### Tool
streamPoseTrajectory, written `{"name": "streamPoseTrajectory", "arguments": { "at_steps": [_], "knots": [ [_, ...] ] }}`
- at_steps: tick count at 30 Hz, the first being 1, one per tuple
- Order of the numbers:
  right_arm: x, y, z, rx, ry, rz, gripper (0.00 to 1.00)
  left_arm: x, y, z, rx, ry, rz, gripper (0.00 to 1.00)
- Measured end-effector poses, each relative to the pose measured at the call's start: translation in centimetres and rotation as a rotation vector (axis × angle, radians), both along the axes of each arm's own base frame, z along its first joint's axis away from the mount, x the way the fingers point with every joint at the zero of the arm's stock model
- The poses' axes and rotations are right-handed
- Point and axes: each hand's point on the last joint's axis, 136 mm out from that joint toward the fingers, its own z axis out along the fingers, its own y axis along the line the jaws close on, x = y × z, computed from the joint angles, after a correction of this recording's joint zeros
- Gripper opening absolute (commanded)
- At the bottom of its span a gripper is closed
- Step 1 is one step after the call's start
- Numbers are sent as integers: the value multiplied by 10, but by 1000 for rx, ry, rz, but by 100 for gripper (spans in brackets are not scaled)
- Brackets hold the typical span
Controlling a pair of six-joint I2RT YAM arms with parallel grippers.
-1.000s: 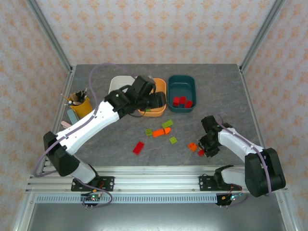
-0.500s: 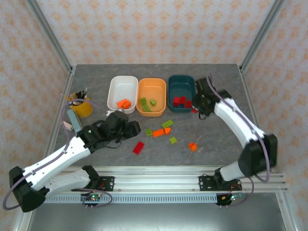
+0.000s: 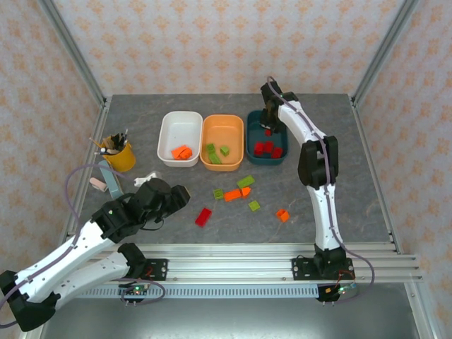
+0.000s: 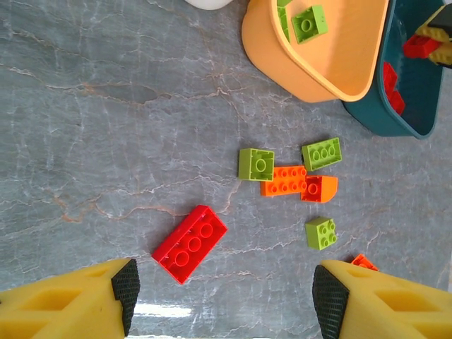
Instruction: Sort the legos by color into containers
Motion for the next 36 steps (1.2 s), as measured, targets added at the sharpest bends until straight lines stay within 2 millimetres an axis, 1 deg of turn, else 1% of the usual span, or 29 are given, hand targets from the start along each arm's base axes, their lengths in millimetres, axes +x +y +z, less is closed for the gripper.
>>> {"name": "streamPoseTrajectory", "arguments": {
  "at_steps": [2, 5, 8, 11, 14, 16, 19, 21, 23, 24, 25, 26, 28, 30, 33, 36],
  "knots": [
    [3, -5, -13, -5, 27, -6, 25, -2, 2, -2, 3, 9, 5, 69],
    [-3, -7, -27, -11, 74, -2, 38, -4, 3, -7, 9, 25, 11, 69],
    [-7, -3, -27, -6, 85, 13, 45, -6, 5, -12, 20, 40, 13, 69],
    [-8, 2, -23, -3, 79, 34, 48, -7, 6, -16, 28, 50, 13, 69],
    [-9, 9, -10, -1, 56, 59, 48, -8, 6, -23, 40, 69, 9, 69],
    [-12, 15, 8, 3, 27, 79, 48, -8, 4, -27, 45, 84, 4, 69],
    [-24, 24, 48, 9, -41, 111, 47, -5, -2, -34, 62, 108, -10, 68],
    [-41, 30, 79, 15, -93, 139, 47, -2, -6, -41, 93, 134, -27, 68],
    [-63, 35, 106, 22, -154, 169, 47, 3, -13, -45, 117, 160, -49, 68],
    [-80, 37, 117, 28, -180, 187, 47, 6, -17, -45, 126, 168, -60, 68],
    [-94, 38, 123, 32, -199, 200, 47, 10, -22, -45, 133, 172, -68, 68],
    [-112, 40, 128, 42, -219, 220, 47, 15, -27, -44, 140, 175, -78, 68],
    [-146, 40, 128, 55, -237, 252, 47, 26, -37, -43, 150, 181, -88, 68],
    [-181, 36, 120, 72, -241, 279, 47, 38, -49, -43, 162, 194, -92, 67],
    [-228, 31, 99, 92, -216, 315, 47, 54, -66, -50, 188, 229, -97, 67],
    [-265, 29, 82, 122, -181, 343, 47, 70, -84, -63, 218, 269, -104, 67]
  ]
}}
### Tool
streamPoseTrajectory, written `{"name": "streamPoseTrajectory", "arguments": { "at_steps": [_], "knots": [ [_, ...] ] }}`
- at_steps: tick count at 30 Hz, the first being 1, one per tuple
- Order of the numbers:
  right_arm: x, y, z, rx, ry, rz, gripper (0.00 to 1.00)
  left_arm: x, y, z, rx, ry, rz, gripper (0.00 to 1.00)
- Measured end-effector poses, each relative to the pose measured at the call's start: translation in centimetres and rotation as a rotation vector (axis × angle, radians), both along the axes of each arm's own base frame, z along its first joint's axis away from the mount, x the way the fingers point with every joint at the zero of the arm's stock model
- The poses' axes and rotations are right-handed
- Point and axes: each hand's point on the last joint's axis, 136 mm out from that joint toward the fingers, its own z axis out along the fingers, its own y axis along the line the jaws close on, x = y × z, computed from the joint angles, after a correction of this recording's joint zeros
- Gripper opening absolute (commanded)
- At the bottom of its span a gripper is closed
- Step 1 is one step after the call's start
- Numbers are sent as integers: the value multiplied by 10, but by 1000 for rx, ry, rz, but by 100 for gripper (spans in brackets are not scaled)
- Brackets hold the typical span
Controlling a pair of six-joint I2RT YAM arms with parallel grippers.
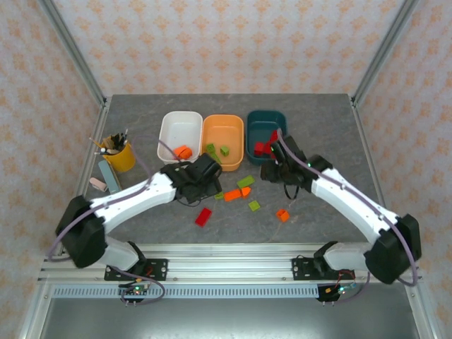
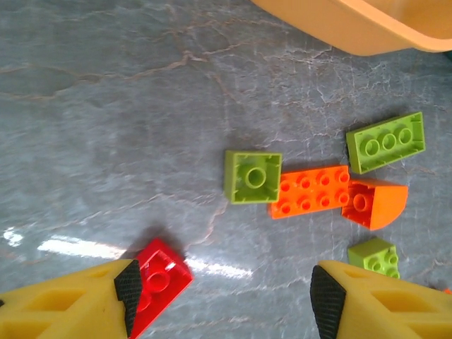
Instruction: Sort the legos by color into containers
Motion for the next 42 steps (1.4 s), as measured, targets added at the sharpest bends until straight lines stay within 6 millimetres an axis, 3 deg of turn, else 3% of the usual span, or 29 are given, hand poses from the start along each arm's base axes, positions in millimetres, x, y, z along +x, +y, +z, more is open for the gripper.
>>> {"name": "streamPoseTrajectory", "arguments": {
  "at_steps": [4, 11, 19, 28, 33, 35, 37, 42],
  "knots": [
    [-23, -6, 1, 46, -4, 6, 48, 16, -16, -22, 41, 48, 6, 66],
    [-33, -12, 21, 86, -52, 7, 48, 35, -34, -56, 103, 115, 11, 59],
    [-38, -15, 18, 73, -31, 2, 48, 37, -28, -76, 159, 177, 22, 53],
    [-38, -16, 18, 78, -28, -12, 48, 35, -26, -92, 198, 213, 15, 36],
    [-38, -16, 18, 79, -27, -16, 48, 41, -23, -82, 225, 187, 3, 27],
    [-38, -16, 18, 81, -26, -20, 48, 46, -21, -66, 242, 159, -2, 26],
    [-38, -17, 19, 84, -31, -24, 48, 59, -26, -39, 237, 106, -16, 26],
    [-39, -18, 26, 103, -52, -36, 48, 115, -45, 43, 127, -78, -23, 26]
  ]
}}
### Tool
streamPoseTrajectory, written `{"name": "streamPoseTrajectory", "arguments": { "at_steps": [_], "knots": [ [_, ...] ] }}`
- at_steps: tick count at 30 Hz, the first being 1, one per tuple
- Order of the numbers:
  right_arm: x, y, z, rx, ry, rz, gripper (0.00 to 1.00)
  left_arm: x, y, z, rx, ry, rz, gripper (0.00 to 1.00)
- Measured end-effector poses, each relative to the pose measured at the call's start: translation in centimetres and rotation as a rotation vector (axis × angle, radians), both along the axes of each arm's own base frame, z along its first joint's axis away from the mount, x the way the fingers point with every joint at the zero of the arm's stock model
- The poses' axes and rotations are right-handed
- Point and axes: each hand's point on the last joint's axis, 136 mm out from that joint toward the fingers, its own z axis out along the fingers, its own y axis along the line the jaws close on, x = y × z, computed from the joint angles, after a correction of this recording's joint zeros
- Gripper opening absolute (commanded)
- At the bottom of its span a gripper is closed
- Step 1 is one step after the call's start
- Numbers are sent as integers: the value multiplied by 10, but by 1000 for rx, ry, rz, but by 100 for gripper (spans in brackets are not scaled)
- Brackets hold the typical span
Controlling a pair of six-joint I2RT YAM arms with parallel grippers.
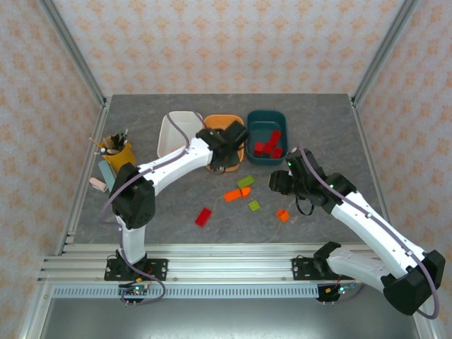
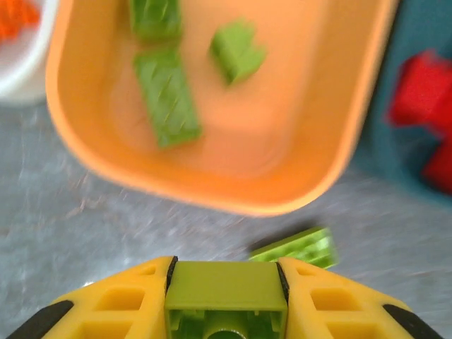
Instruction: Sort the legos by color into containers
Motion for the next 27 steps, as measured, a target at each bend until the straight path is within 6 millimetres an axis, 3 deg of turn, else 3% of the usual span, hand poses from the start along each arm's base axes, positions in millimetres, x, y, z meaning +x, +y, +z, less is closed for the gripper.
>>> {"name": "streamPoseTrajectory", "arguments": {
  "at_steps": [3, 5, 8, 11, 16, 20, 24, 27],
  "knots": [
    [0, 0, 0, 9, 5, -12, 48, 43, 2, 29, -46, -77, 21, 26],
    [0, 0, 0, 16, 9, -22, 48, 72, 5, 28, -58, -93, 36, 26],
    [2, 1, 1, 29, 7, -34, 48, 111, 4, 4, -68, -78, 37, 28],
    [2, 2, 1, 36, 8, -42, 48, 137, 3, -35, -58, -38, 20, 29],
    [2, 2, 2, 39, 7, -45, 48, 138, 7, -92, -32, 76, -2, 35],
    [3, 2, 0, 34, 14, -45, 48, 137, 5, -86, -46, 75, -20, 52],
    [4, 3, -6, 20, 29, -41, 49, 135, 4, -78, -48, 69, -26, 57],
    [7, 5, -6, 1, 34, -23, 49, 132, 7, -60, -49, 55, -25, 58]
  ]
}}
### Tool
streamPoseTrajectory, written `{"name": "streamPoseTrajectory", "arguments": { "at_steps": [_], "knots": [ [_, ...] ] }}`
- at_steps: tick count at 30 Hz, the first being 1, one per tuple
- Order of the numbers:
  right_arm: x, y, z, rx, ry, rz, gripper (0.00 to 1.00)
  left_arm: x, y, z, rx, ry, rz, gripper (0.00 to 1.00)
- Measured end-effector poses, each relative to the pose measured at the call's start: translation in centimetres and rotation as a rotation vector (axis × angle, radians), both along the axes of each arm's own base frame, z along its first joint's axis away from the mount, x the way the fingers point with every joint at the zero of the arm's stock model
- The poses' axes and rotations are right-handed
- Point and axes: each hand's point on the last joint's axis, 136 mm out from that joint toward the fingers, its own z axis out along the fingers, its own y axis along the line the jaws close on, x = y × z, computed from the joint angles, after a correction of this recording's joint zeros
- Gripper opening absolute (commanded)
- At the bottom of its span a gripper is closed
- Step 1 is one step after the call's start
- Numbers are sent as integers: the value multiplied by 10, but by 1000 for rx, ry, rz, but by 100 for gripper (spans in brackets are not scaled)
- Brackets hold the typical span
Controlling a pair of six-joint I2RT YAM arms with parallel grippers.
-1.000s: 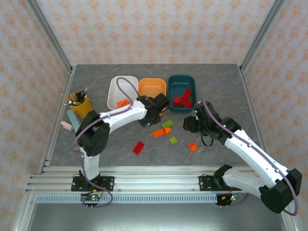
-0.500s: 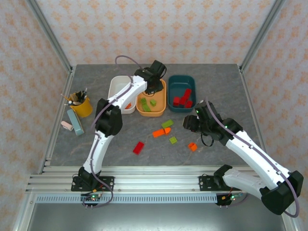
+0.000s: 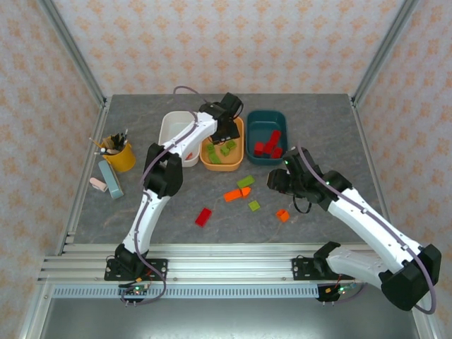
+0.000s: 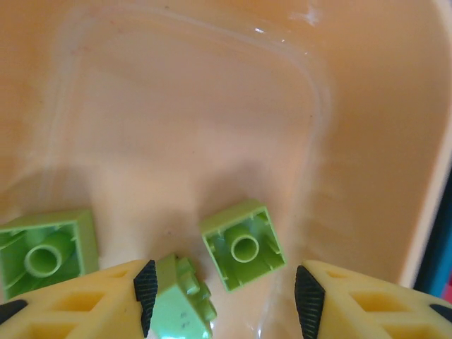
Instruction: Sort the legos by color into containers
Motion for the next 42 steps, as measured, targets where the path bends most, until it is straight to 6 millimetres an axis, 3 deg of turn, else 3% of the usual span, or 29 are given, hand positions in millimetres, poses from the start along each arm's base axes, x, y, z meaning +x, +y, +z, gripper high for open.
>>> {"name": "streamPoseTrajectory", "arguments": {
  "at_steps": [3, 6, 10, 13, 15, 19, 22, 25, 29, 37, 42],
  "knots": [
    [7, 6, 5, -18, -9, 32, 49, -5, 7, 37, -1, -47, 10, 59],
    [10, 25, 11, -41, -23, 119, 50, -23, 24, 92, -6, -125, 30, 59],
    [-3, 83, 3, -91, -15, 349, 60, -81, 67, 157, -7, -227, 84, 61],
    [-23, 129, -16, -138, 19, 527, 68, -139, 106, 181, -8, -287, 139, 62],
    [-36, 154, -31, -164, 52, 617, 72, -178, 132, 176, 0, -298, 177, 62],
    [-50, 195, -63, -169, 167, 676, 73, -251, 178, 137, 30, -264, 250, 62],
    [-51, 215, -82, -131, 267, 621, 73, -297, 202, 110, 30, -236, 286, 62],
    [-51, 227, -98, -108, 367, 542, 74, -325, 216, 99, 8, -242, 312, 62],
    [-52, 235, -114, -95, 468, 436, 74, -340, 224, 98, -13, -250, 330, 62],
    [-61, 233, -143, -96, 630, 223, 68, -342, 220, 94, -21, -222, 317, 62],
    [-56, 243, -146, -61, 655, 131, 63, -343, 218, 94, -30, -219, 304, 62]
  ]
}}
